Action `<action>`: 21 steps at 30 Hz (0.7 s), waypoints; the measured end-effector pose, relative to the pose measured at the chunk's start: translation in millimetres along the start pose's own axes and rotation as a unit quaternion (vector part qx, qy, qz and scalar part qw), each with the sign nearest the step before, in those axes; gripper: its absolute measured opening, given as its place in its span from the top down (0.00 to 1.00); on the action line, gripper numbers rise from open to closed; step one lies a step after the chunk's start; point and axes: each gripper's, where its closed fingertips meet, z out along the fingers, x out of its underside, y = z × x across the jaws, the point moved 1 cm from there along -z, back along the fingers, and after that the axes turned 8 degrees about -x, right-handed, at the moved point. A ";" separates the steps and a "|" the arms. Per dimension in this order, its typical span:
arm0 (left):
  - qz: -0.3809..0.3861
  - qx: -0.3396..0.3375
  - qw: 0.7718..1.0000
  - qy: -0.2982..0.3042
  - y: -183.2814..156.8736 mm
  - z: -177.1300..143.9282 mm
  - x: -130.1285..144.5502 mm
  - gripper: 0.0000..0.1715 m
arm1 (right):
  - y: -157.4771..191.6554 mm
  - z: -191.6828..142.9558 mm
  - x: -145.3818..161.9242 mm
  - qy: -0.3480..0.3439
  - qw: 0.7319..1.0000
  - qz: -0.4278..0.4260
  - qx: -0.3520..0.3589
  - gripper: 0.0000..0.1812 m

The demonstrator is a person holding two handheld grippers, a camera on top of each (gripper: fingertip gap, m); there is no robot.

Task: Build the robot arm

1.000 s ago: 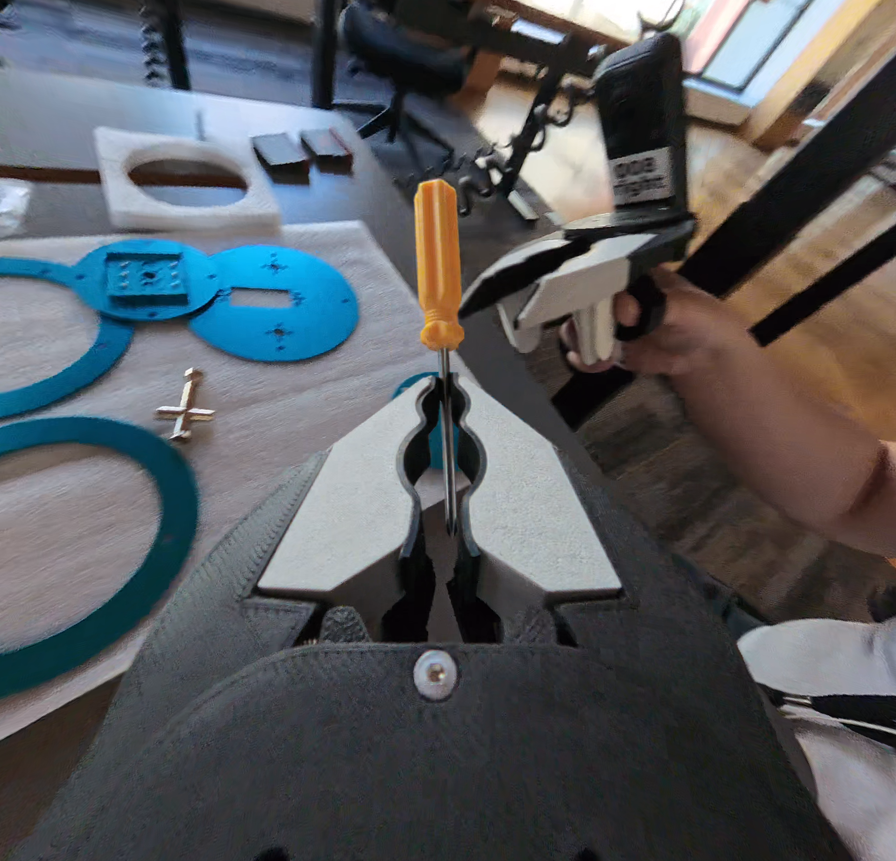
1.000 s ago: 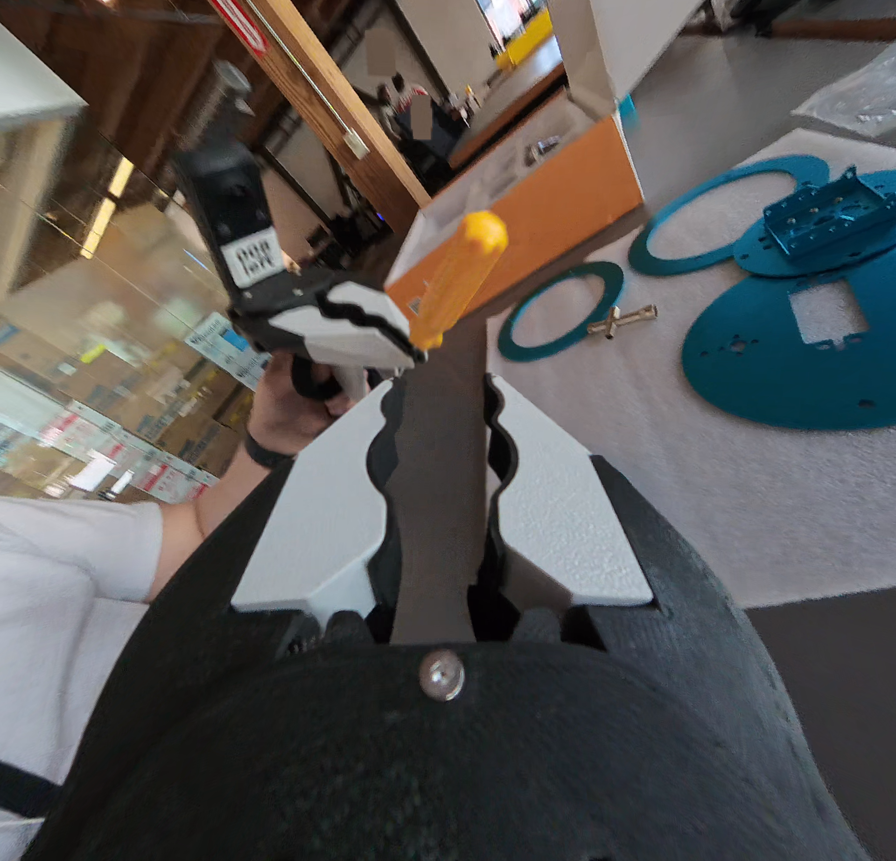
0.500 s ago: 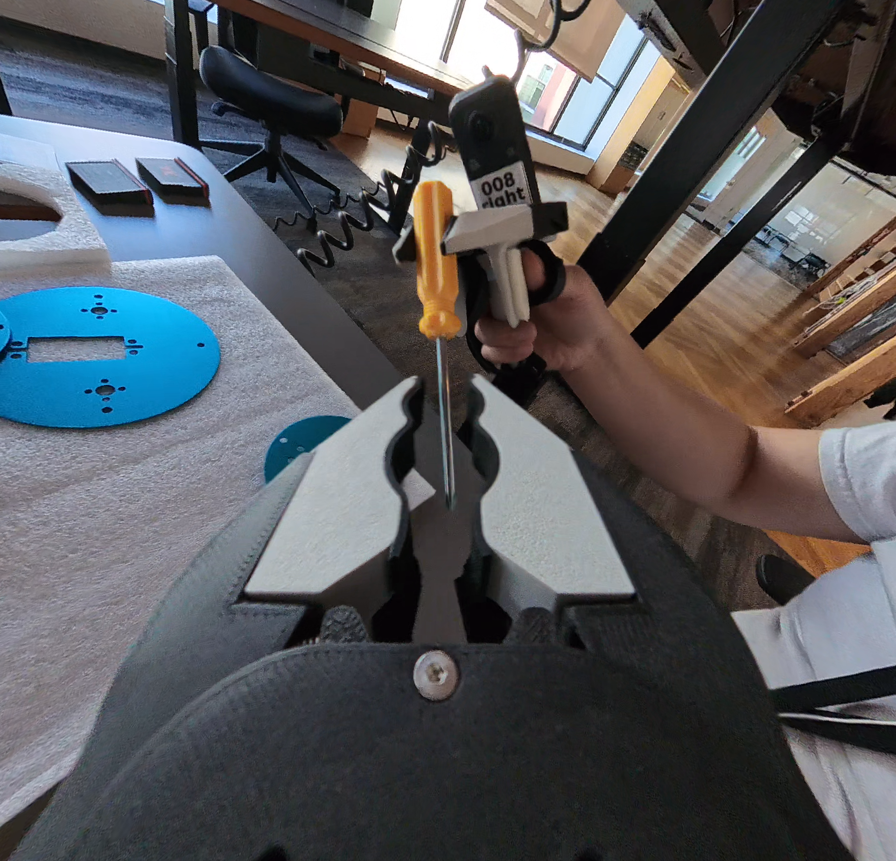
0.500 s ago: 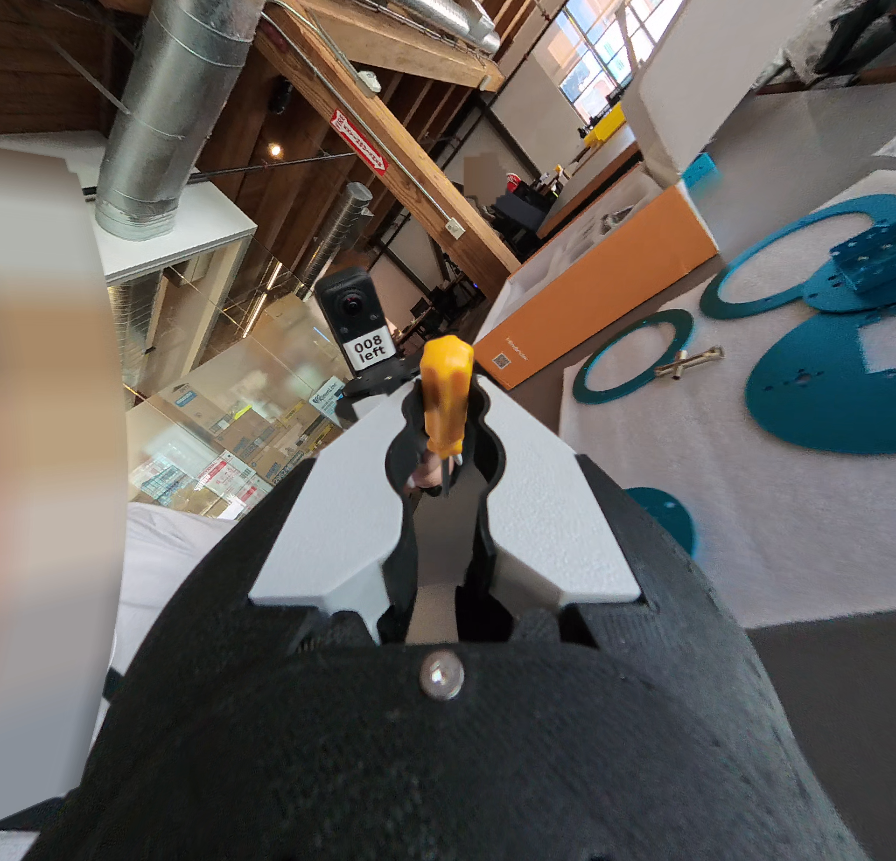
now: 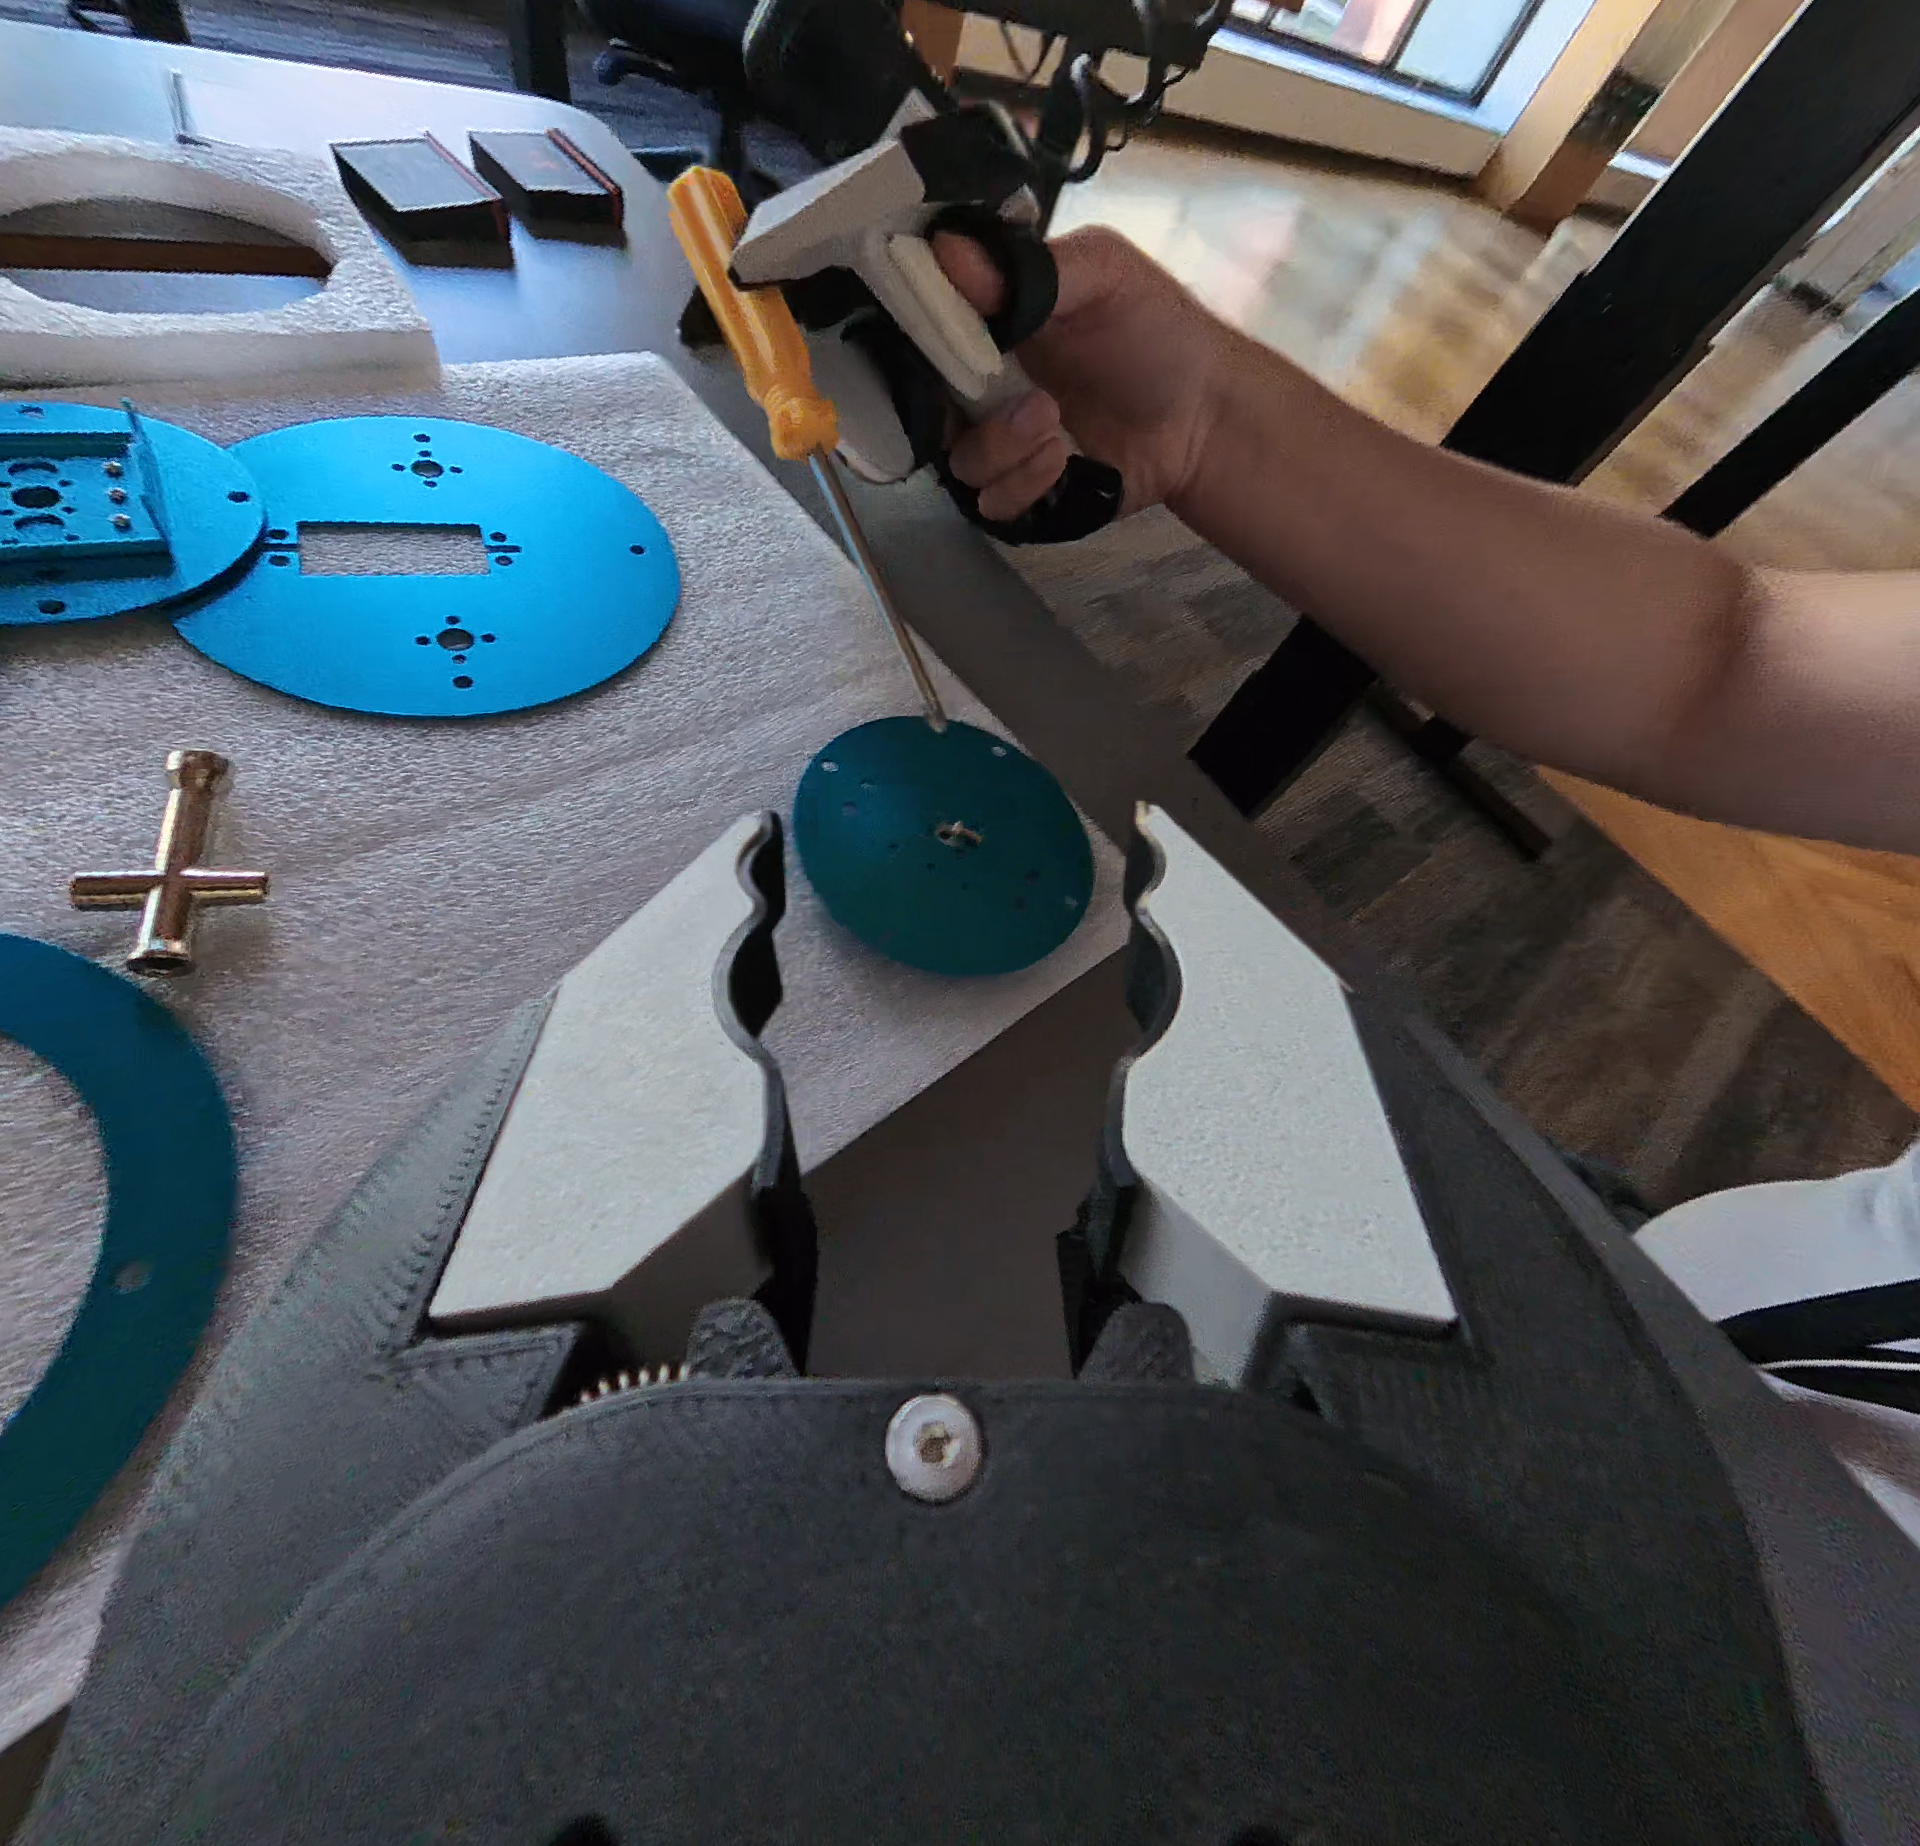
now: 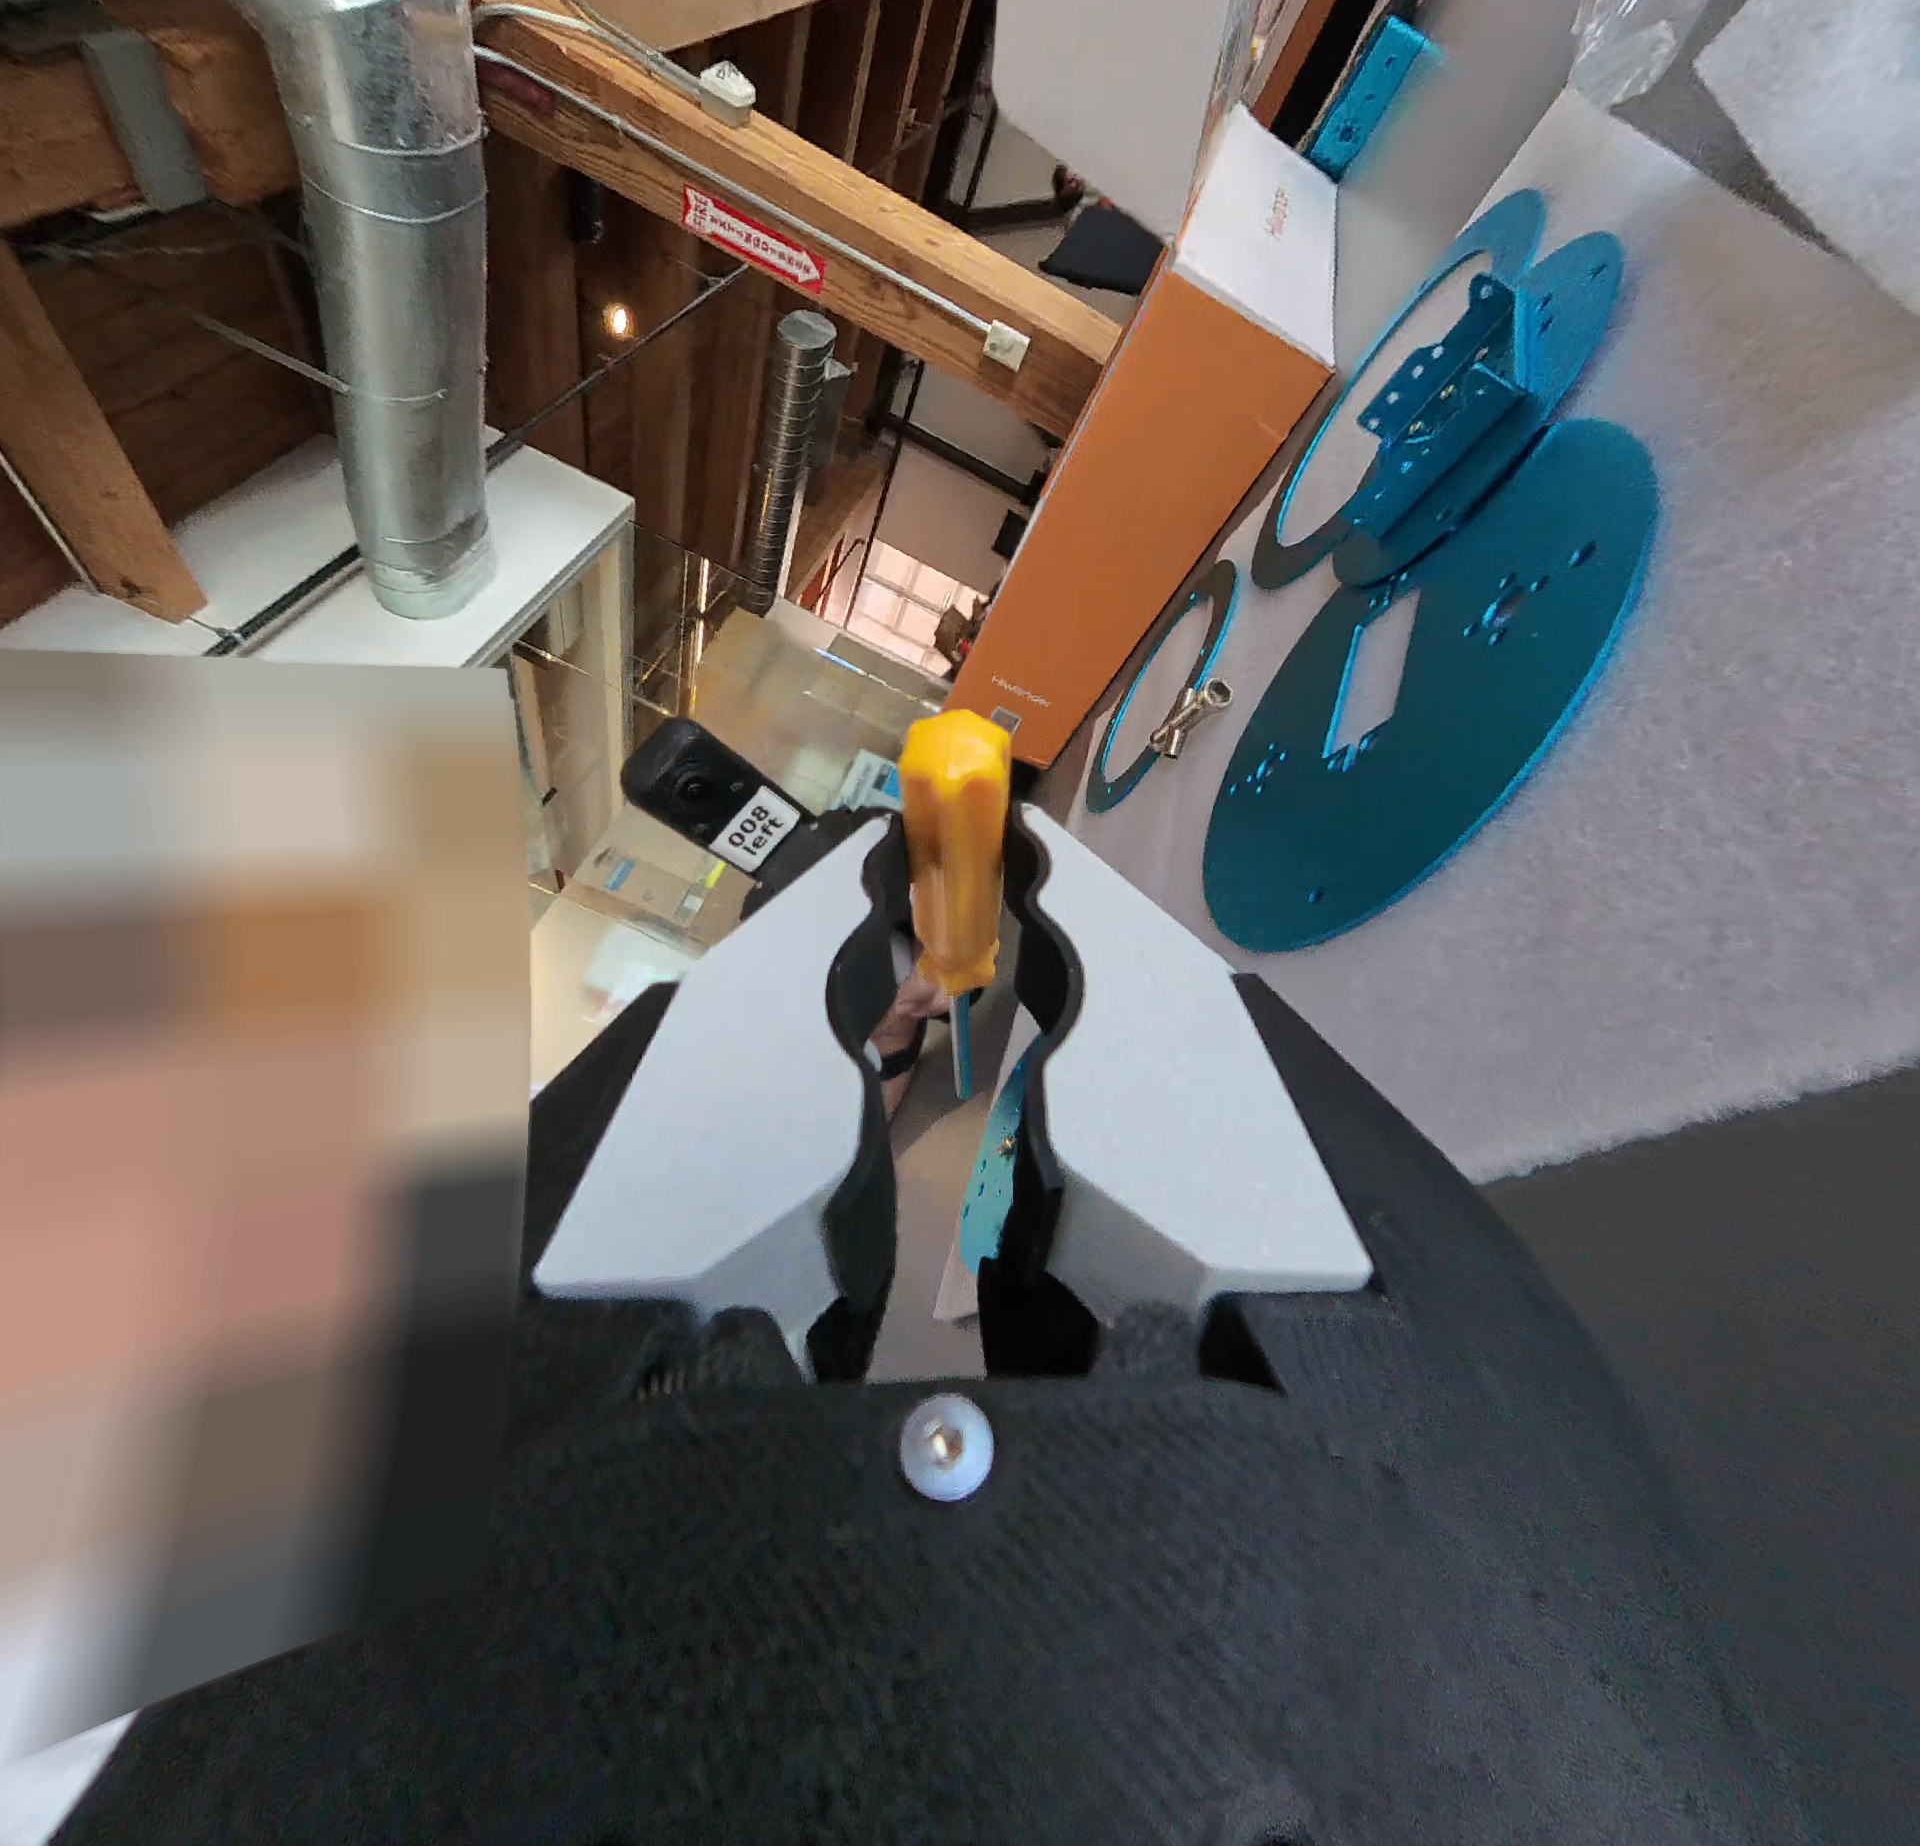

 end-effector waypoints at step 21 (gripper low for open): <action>0.060 -0.031 0.995 0.067 -2.4 17.5 23.3 0.58 | -7.9 21.9 11.6 0.069 0.998 -0.005 -0.001 0.91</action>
